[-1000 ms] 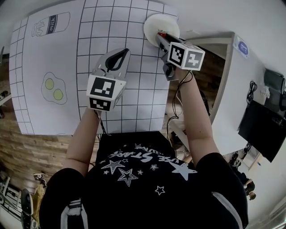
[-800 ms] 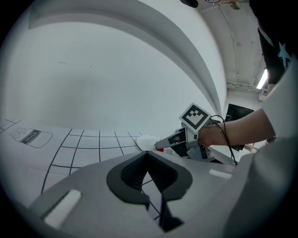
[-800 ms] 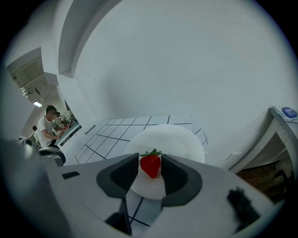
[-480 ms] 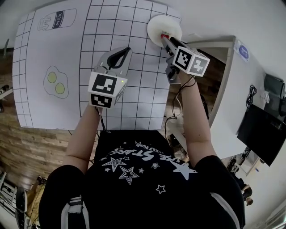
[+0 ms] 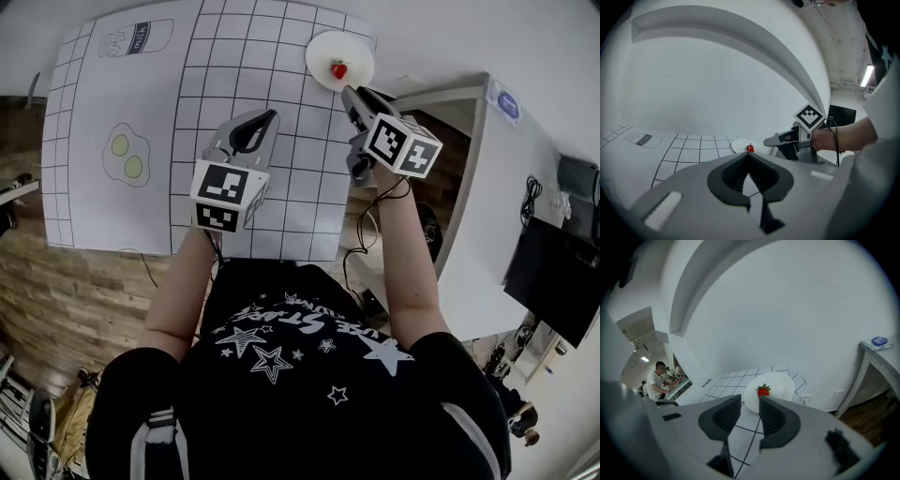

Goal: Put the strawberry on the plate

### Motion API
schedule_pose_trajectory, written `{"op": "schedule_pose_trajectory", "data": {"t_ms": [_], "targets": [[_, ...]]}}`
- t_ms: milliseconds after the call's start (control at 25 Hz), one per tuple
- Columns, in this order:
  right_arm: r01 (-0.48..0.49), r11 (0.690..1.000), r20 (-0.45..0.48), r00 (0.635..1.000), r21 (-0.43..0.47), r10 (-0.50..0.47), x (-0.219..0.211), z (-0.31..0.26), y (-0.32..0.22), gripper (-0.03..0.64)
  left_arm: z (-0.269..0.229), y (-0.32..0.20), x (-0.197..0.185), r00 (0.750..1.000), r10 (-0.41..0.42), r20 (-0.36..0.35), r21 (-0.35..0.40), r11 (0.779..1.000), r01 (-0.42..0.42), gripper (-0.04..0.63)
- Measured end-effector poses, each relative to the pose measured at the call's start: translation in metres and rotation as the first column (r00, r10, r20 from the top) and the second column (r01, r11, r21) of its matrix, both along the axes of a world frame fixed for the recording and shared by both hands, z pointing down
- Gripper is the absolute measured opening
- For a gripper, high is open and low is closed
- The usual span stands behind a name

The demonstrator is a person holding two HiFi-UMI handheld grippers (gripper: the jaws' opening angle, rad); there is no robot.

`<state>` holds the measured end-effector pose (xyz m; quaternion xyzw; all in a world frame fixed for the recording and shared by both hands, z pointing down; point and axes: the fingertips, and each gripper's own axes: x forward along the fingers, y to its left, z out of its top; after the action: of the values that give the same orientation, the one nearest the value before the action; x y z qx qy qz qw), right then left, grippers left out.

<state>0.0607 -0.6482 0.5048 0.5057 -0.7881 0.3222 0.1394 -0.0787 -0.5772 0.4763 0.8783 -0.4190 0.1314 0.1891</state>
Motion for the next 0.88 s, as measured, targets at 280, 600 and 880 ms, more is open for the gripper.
{"op": "schedule_pose_trajectory", "data": {"t_ms": [280, 600, 880], "targets": [[-0.047, 0.998, 0.058, 0.997, 0.051, 0.044, 0.018, -0.036, 0.041, 0.047, -0.021, 0.038, 0.012, 1.000, 0.002, -0.003, 0.037, 0.999, -0.002, 0.008], [-0.094, 0.993, 0.104, 0.991, 0.074, 0.086, 0.056, -0.062, 0.099, 0.020, -0.050, 0.081, 0.033, 1.000, 0.008, -0.005, 0.090, 0.996, -0.008, 0.008], [-0.070, 0.993, 0.148, 0.987, 0.098, 0.055, 0.066, -0.070, 0.154, 0.014, -0.070, 0.130, 0.052, 1.000, 0.019, 0.011, 0.134, 0.991, -0.020, 0.007]]}}
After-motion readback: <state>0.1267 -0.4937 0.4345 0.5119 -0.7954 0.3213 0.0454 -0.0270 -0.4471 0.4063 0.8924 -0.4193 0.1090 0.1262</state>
